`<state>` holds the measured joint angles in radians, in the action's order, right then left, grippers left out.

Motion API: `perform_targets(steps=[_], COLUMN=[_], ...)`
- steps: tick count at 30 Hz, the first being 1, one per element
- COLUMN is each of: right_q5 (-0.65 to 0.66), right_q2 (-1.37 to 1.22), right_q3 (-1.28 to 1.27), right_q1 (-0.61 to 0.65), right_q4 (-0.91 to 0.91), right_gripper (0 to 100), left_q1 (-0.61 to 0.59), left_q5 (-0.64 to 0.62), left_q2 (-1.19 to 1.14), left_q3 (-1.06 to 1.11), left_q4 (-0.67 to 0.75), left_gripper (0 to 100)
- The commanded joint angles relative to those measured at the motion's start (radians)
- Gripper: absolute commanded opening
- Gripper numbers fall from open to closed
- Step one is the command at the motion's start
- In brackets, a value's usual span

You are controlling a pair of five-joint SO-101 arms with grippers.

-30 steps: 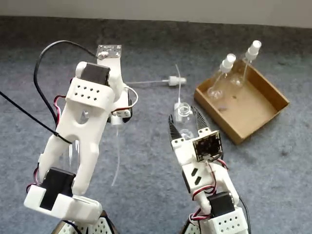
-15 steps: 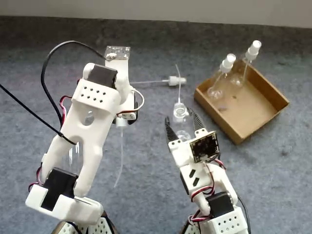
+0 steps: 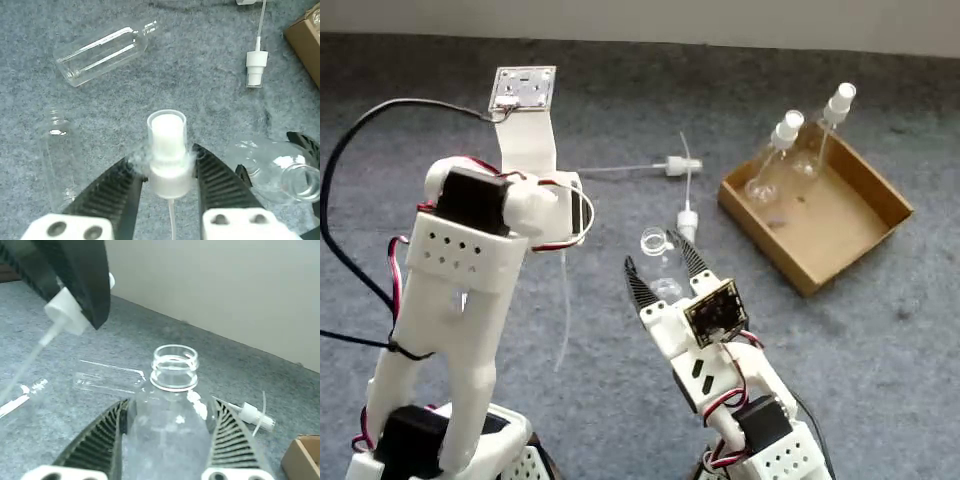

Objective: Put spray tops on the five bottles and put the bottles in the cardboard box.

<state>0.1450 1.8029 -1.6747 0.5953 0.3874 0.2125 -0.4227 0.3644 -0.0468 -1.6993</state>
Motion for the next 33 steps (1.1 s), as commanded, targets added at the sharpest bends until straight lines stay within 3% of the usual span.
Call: perform_targets(steps=[1,19,21,27,33], right_q5=[-0.006,-0.009,-0.011,-0.011,-0.012], right_q2=[-0.005,-0.007,-0.007,-0.007,-0.007], right_q3=[-0.091,-0.119,-0.119,-0.119,-0.122], right_q1=[0.016,0.019,0.019,0.019,0.022], right_q4=[-0.010,-0.010,-0.010,-0.012,-0.012], right_gripper=[10.9,10.8,10.8,10.7,10.6], left_q1=[0.015,0.021,0.016,0.016,0.022], left_q5=[0.011,0.014,0.034,0.264,0.255], left_q2=[0.073,0.357,0.395,0.595,0.880], left_q3=[0.056,0.308,0.367,0.596,0.840], left_q4=[0.011,0.055,0.126,0.456,0.864], left_gripper=[5,5,5,5,4])
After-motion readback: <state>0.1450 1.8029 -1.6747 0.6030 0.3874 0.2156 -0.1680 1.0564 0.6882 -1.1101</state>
